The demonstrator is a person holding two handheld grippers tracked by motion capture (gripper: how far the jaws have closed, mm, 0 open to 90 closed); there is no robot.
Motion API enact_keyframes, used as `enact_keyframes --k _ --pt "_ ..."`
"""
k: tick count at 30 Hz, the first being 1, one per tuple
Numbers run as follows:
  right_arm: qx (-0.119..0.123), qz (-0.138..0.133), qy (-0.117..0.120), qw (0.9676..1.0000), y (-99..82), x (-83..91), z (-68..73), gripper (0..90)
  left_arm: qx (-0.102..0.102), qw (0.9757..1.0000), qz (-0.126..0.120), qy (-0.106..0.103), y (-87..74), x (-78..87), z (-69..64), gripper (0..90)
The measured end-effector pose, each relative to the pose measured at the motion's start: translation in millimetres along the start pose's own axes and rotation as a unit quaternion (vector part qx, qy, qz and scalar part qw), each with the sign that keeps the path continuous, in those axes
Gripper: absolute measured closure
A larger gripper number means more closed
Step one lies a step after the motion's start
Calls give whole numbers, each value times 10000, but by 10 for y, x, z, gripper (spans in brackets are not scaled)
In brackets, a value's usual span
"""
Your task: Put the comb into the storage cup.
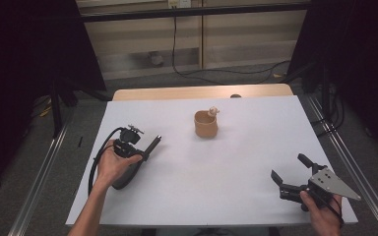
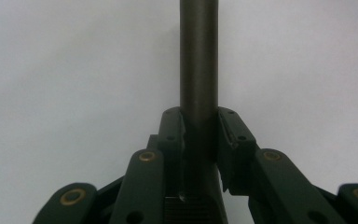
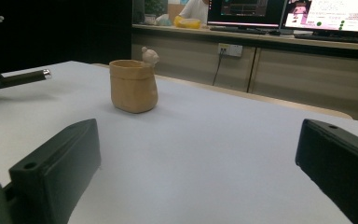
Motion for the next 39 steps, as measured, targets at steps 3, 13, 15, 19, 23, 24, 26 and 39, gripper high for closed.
enact_keyframes --k 3,13,15,19,23,24,26,39 --pt "-1 -3 1 10000 0 -1 0 0 22 9998 -173 -16 29 45 -9 733" --pt "5 -5 1 10000 2 2 2 0 -47 9977 -674 79 84 226 18 732" --pt "6 -6 0 10000 3 2 -1 0 -39 9970 -753 167 92 251 35 732" --pt "8 -40 9 10000 12 10 7 0 -36 9950 -948 308 116 306 52 732" --pt "3 -36 6 10000 11 9 4 0 -58 9925 -1187 279 150 368 34 732" --pt "3 -36 15 10000 10 8 7 0 -90 9919 -1246 210 161 371 13 732" --pt "15 -35 35 10000 10 7 14 0 -112 9912 -1302 200 173 374 -14 732" --pt "-21 -67 48 10000 19 8 13 0 -324 9810 -1913 34 299 503 -179 732"
Point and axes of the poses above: each handheld gripper's, and its own axes: x roughly backward along the jaws, y roughly out of its top, z roughly to its left, the point moved 9 cm from there along -x, roughly forward along the jaws, and after that the axes turned 9 degrees about -x, right-handed, at the moved point
